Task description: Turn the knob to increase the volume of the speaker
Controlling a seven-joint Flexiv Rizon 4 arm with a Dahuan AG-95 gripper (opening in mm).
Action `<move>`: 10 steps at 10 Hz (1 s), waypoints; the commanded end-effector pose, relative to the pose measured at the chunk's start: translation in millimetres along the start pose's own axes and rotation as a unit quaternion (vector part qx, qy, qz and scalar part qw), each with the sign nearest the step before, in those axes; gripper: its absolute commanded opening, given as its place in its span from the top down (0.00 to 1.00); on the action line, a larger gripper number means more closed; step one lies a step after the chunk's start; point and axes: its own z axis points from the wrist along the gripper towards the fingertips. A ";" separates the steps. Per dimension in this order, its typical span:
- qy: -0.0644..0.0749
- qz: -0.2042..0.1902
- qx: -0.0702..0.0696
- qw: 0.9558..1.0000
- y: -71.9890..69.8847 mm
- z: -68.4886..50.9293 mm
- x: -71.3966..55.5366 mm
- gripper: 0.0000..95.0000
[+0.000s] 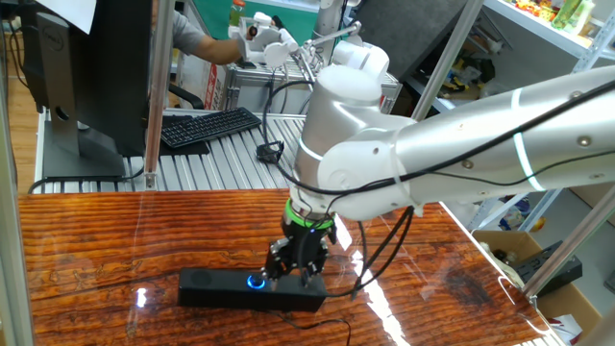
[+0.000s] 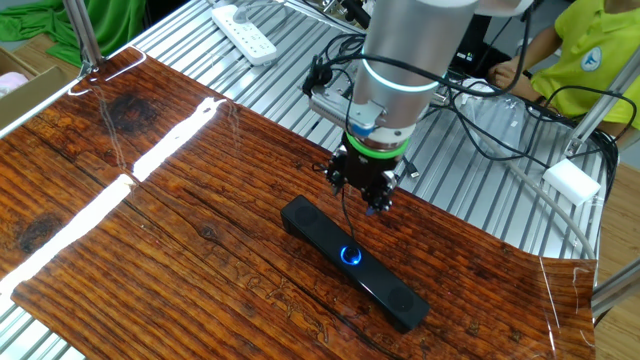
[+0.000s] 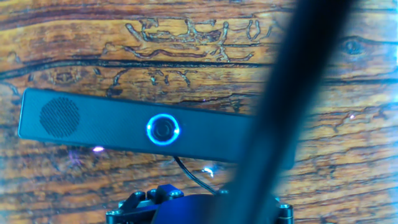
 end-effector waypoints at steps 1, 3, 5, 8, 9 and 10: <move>-0.001 -0.024 0.001 1.000 -6.1 -4.2 -1.7 0.60; -0.002 -0.036 0.009 0.999 -7.1 -5.4 -1.8 0.60; -0.007 -0.046 0.018 0.999 -8.5 -7.9 -2.7 0.80; -0.010 -0.064 0.018 0.998 -10.3 -10.5 -6.0 1.00; -0.011 -0.068 0.019 0.997 -10.5 -10.4 -7.3 1.00; -0.010 -0.070 0.018 0.997 -10.9 -10.6 -8.7 1.00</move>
